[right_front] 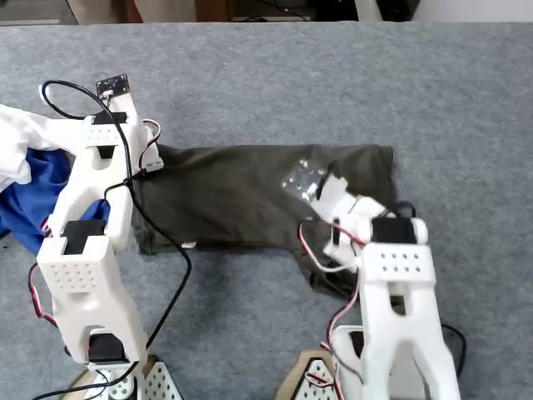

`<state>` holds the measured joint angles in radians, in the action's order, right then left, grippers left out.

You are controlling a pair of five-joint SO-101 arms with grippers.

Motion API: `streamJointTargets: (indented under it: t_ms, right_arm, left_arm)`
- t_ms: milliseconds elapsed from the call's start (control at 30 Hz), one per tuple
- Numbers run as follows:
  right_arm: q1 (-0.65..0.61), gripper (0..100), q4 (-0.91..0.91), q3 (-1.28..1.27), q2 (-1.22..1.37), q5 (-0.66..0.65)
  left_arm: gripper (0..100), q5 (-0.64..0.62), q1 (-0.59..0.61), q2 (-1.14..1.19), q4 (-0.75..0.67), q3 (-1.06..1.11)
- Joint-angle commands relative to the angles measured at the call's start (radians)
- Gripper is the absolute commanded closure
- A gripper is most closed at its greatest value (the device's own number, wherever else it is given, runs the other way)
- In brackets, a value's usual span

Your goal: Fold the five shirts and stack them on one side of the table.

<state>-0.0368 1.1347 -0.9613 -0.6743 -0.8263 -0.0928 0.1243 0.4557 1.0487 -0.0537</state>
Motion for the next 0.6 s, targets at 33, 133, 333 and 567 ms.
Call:
streamJointTargets:
  t_ms: [33,133,333,567]
  right_arm:
    - [0.007,99.4,-0.061,0.056,0.208,0.015]
    - [0.002,99.4,-0.063,0.044,0.294,0.014]
    - [-0.044,99.5,-0.064,-0.067,0.229,0.009]
    - [-0.120,99.5,-0.064,-0.182,0.074,0.015]
  left_arm:
    - [98,0.002,-0.002,-0.012,-0.002,-0.049]
    - [98,0.002,-0.003,-0.013,-0.002,-0.049]
    - [98,0.002,-0.005,-0.010,-0.005,-0.049]
    - [98,0.002,-0.005,-0.010,-0.008,-0.049]
